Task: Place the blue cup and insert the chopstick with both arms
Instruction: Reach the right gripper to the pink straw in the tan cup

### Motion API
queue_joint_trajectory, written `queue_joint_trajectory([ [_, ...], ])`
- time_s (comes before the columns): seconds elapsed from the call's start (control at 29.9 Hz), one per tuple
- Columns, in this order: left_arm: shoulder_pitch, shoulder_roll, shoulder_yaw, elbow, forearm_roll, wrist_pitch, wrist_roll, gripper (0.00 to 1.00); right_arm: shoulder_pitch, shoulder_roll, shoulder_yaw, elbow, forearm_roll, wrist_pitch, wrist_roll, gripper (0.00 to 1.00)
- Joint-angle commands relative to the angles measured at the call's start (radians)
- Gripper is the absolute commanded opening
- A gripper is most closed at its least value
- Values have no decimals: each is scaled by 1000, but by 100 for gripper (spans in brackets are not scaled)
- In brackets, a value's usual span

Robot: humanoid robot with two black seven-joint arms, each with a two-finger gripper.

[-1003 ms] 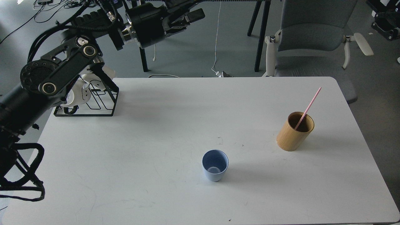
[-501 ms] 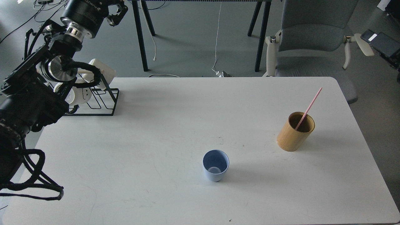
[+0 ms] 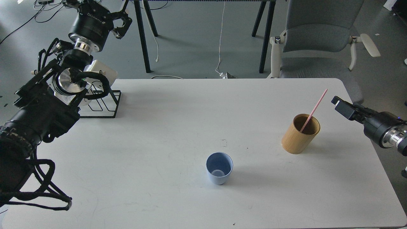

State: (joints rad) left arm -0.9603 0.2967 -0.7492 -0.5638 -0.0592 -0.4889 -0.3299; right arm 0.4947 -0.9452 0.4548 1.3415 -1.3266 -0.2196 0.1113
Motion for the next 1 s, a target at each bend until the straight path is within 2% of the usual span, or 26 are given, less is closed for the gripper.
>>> queue_joint_trajectory([
  [0.0, 11, 2, 1, -1, 1, 0, 0, 100, 27, 77, -11, -7, -11, 11, 1, 67],
  [0.27, 23, 7, -1, 8, 1, 0, 0, 100, 238, 111, -253, -113, -11, 12, 1, 59],
  [0.4, 23, 7, -1, 13, 1, 0, 0, 100, 266, 124, -300, -120, -11, 11, 1, 51],
  [0.5, 23, 9, -1, 13, 1, 0, 0, 100, 265, 125, -303, -123, -11, 12, 1, 42],
  [0.6, 23, 10, -1, 13, 1, 0, 0, 100, 263, 123, -304, -128, -13, 12, 1, 27],
  [0.77, 23, 9, -1, 13, 1, 0, 0, 100, 263, 121, -304, -128, -51, 12, 1, 17],
  [0.94, 23, 10, -1, 13, 1, 0, -1, 100, 265, 111, -304, -127, -59, 11, 1, 1],
  [0.97, 23, 10, -1, 13, 1, 0, -1, 100, 265, 109, -304, -127, -59, 11, 1, 1],
])
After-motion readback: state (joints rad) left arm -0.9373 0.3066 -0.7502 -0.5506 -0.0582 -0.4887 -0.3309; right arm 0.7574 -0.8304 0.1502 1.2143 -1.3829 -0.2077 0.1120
